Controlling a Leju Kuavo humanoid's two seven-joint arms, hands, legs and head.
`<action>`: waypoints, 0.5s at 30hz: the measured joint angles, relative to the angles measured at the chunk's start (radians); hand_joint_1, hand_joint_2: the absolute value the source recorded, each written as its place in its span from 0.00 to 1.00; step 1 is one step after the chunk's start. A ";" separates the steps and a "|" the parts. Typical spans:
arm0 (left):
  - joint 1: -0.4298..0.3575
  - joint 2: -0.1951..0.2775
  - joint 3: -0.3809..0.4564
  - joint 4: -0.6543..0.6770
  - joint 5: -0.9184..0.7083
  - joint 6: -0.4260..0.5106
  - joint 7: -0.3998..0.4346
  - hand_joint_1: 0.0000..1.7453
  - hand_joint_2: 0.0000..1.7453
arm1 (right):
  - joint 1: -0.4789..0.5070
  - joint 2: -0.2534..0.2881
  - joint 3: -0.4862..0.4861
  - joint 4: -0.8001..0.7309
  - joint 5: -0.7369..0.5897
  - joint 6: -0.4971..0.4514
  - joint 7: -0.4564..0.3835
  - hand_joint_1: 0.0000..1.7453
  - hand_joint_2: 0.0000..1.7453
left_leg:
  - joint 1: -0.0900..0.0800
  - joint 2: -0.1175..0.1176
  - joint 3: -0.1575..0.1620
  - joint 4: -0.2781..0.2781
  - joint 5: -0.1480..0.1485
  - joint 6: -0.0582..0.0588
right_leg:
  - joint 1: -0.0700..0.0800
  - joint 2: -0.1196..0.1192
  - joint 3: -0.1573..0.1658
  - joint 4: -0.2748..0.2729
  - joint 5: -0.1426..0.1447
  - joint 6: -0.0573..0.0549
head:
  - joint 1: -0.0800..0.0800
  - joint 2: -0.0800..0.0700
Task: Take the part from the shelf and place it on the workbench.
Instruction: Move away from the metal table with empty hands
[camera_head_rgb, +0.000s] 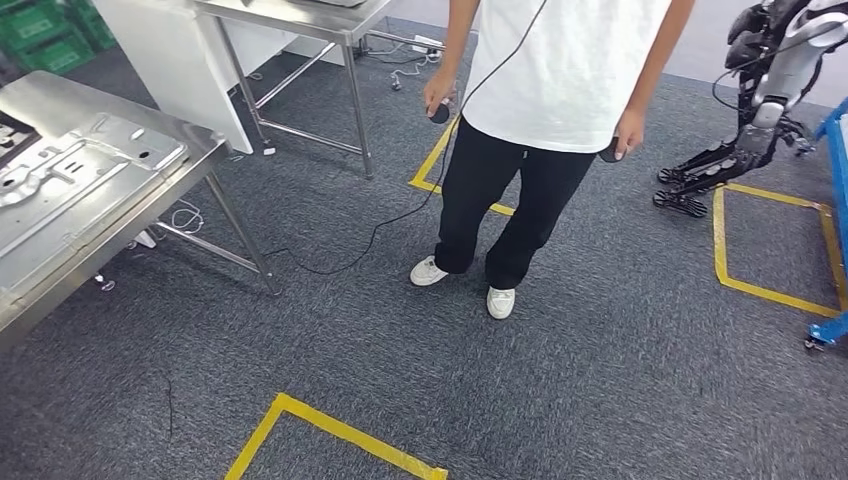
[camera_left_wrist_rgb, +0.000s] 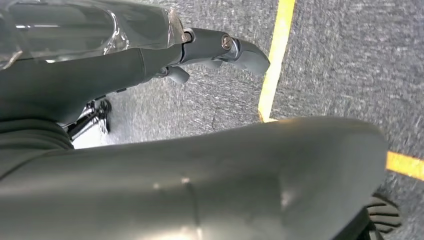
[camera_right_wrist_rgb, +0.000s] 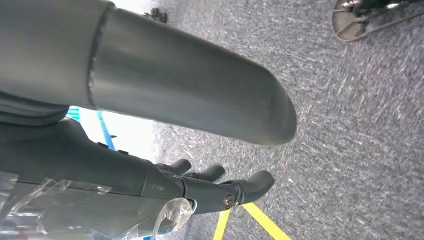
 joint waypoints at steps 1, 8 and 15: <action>-0.001 0.000 0.000 0.000 0.000 0.000 0.000 0.00 0.00 | 0.001 -0.001 0.000 0.000 -0.002 0.000 0.000 0.00 0.00 | 0.001 0.014 -0.004 0.002 0.001 -0.001 | -0.001 -0.006 0.030 -0.042 0.022 0.003 | 0.000 0.000; -0.012 -0.001 -0.002 0.000 -0.001 -0.001 0.002 0.00 0.00 | 0.004 -0.004 0.002 0.000 -0.007 -0.002 0.000 0.00 0.00 | -0.008 0.080 -0.026 0.041 -0.007 -0.024 | -0.002 -0.060 0.185 -0.313 0.118 -0.032 | -0.006 0.000; -0.008 -0.001 -0.003 0.000 -0.001 -0.003 0.008 0.00 0.00 | -0.002 -0.005 0.002 0.000 -0.009 -0.002 -0.001 0.00 0.00 | 0.023 -0.034 -0.158 0.385 -0.187 -0.055 | -0.002 0.024 0.151 -0.313 0.149 -0.058 | -0.006 0.000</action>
